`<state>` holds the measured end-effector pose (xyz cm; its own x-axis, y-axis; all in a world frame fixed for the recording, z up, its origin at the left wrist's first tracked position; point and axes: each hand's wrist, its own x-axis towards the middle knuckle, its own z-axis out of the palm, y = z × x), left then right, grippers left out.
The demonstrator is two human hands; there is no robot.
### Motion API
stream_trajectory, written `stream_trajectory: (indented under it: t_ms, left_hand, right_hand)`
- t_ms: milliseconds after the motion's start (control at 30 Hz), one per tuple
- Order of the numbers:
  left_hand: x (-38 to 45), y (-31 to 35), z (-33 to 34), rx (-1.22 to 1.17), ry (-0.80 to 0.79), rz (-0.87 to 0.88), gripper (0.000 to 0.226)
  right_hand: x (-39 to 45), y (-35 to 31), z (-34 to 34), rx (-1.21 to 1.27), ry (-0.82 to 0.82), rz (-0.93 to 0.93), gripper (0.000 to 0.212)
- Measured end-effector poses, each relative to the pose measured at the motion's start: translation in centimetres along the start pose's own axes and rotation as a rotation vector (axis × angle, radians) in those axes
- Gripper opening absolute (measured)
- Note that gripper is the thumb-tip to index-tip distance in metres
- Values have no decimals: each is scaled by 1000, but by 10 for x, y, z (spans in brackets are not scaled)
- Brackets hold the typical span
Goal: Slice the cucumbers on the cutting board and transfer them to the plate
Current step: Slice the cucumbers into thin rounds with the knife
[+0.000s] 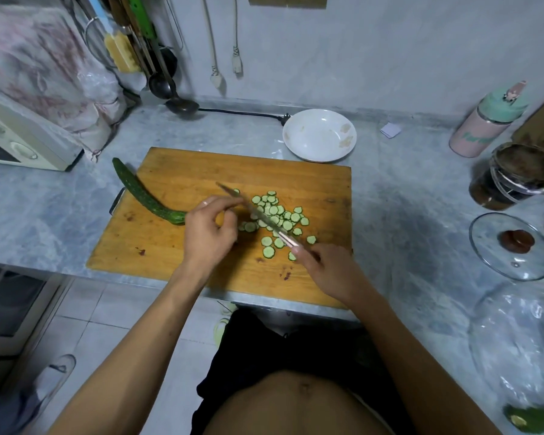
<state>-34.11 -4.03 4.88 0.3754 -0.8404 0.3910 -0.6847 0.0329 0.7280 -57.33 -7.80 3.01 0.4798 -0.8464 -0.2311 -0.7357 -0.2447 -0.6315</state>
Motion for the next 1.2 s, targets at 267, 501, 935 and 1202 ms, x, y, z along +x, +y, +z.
stream_trajectory:
  t_ms: [267, 501, 935, 1202]
  left_hand:
    - [-36, -66, 12, 347, -330, -345, 50]
    - [-45, -66, 15, 356, -106, -458, 32]
    - [-59, -72, 12, 288, -88, -487, 34]
    - [-57, -71, 15, 299, -84, -494, 36]
  right_hand:
    - [-18, -19, -3, 687, -130, 270, 57]
    - [-21, -25, 12, 711, -225, 318, 60]
    - [-12, -27, 32, 724, -285, 397, 63]
    - [2, -7, 4, 686, -178, 363, 60]
